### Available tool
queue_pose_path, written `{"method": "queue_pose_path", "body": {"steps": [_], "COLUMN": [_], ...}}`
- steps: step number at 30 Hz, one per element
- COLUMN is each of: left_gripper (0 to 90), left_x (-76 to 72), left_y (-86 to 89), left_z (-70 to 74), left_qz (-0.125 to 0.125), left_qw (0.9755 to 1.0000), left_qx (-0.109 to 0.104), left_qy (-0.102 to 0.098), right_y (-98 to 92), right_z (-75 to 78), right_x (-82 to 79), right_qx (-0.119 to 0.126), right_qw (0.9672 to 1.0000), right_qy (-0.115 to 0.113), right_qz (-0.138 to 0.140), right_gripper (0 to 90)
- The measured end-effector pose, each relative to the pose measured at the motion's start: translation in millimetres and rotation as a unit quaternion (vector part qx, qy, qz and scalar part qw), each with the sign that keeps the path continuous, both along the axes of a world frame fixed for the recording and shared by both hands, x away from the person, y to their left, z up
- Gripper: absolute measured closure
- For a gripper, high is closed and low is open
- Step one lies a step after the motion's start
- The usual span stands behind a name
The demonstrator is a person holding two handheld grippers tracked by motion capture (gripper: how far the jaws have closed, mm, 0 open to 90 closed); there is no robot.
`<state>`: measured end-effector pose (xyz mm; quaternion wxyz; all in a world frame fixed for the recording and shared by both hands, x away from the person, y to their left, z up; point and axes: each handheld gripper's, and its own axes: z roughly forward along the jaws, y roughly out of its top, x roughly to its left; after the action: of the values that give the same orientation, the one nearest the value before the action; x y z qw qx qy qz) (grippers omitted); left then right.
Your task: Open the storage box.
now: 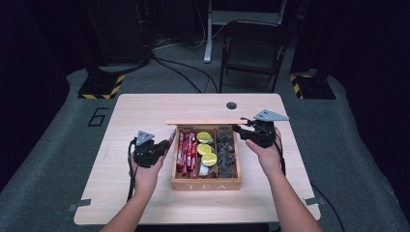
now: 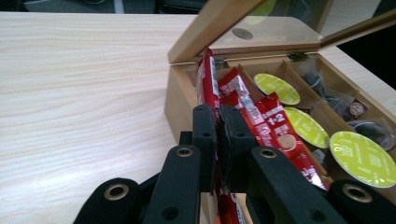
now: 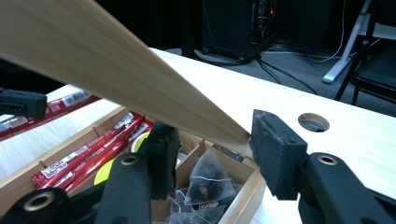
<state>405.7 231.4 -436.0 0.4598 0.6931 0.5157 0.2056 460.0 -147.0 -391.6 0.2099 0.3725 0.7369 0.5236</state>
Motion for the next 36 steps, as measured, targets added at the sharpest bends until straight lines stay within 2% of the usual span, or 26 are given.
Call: {"method": "queue_pose_path", "body": {"steps": [10, 14, 18, 28, 34, 36], "left_gripper": [85.4, 85.4, 85.4, 85.3, 85.3, 85.3], "left_x": [0.4, 0.0, -0.9, -10.6, -15.5, -15.3], "left_y": [20.8, 29.5, 39.9, 69.0, 85.9, 89.1], "left_z": [-4.3, -6.8, -9.0, -18.6, -26.2, -31.3], "left_qz": [0.042, 0.054, 0.065, 0.093, 0.109, 0.112], "left_qw": [0.9991, 0.9985, 0.9978, 0.9955, 0.9940, 0.9937], "left_qx": [-0.006, -0.002, 0.010, 0.016, 0.003, 0.006], "left_qy": [-0.007, -0.004, -0.004, 0.003, 0.005, 0.007], "right_y": [0.1, 0.2, 0.2, 0.4, 0.6, 0.5], "right_z": [0.0, -0.1, -0.1, -0.3, -0.4, -0.4], "right_x": [-0.2, -0.2, -0.3, -0.9, -1.0, -1.1], "right_qx": [0.000, 0.001, 0.000, 0.001, 0.001, 0.002], "right_qw": [1.0000, 1.0000, 1.0000, 1.0000, 1.0000, 1.0000], "right_qy": [0.000, 0.000, 0.000, 0.002, 0.001, 0.001], "right_qz": [-0.001, -0.001, -0.001, -0.002, -0.004, -0.004], "right_gripper": [52.0, 52.0, 52.0, 52.0, 52.1, 52.0]}}
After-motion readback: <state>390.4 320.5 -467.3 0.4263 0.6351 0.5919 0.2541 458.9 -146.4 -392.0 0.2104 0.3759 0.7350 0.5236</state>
